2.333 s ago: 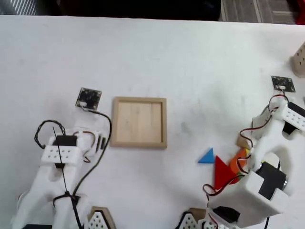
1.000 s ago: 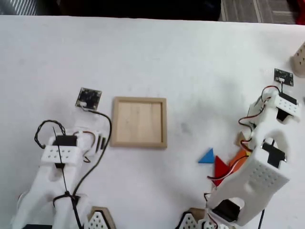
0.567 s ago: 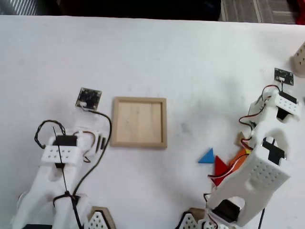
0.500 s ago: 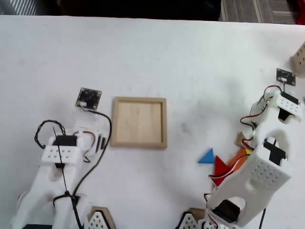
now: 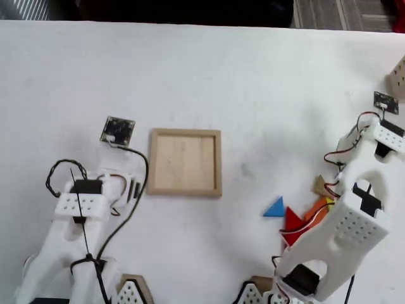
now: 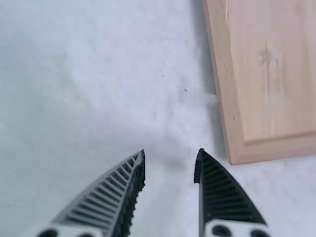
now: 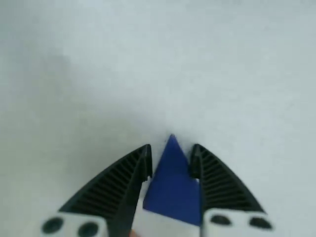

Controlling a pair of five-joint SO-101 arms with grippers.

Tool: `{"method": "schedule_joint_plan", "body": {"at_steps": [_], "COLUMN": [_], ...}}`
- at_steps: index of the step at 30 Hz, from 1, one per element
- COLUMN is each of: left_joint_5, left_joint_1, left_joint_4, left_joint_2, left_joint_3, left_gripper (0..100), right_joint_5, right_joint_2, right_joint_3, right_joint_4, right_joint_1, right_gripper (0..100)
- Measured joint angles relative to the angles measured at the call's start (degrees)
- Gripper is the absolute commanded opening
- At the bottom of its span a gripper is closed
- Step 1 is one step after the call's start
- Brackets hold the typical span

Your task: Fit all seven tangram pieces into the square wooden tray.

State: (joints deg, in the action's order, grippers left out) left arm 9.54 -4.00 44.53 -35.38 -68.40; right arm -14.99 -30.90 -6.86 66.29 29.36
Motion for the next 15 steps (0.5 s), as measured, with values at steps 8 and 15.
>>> {"method": "schedule_joint_plan", "body": {"at_steps": [8,15], "left_joint_5": [0.0,0.0], "left_joint_1": [0.0,0.0], "left_joint_4": [0.0,0.0], "left_joint_2": [0.0,0.0], "left_joint_3": [0.0,0.0], "left_gripper": [17,17], "right_joint_5": [-8.9,-13.1], "right_joint_2": [3.4,3.6], "right_joint_3": [-2.2,4.9], "right_joint_4": [15.6,9.0], "right_joint_1": [-0.4,-0.3], "right_gripper": [24.7,24.7]}}
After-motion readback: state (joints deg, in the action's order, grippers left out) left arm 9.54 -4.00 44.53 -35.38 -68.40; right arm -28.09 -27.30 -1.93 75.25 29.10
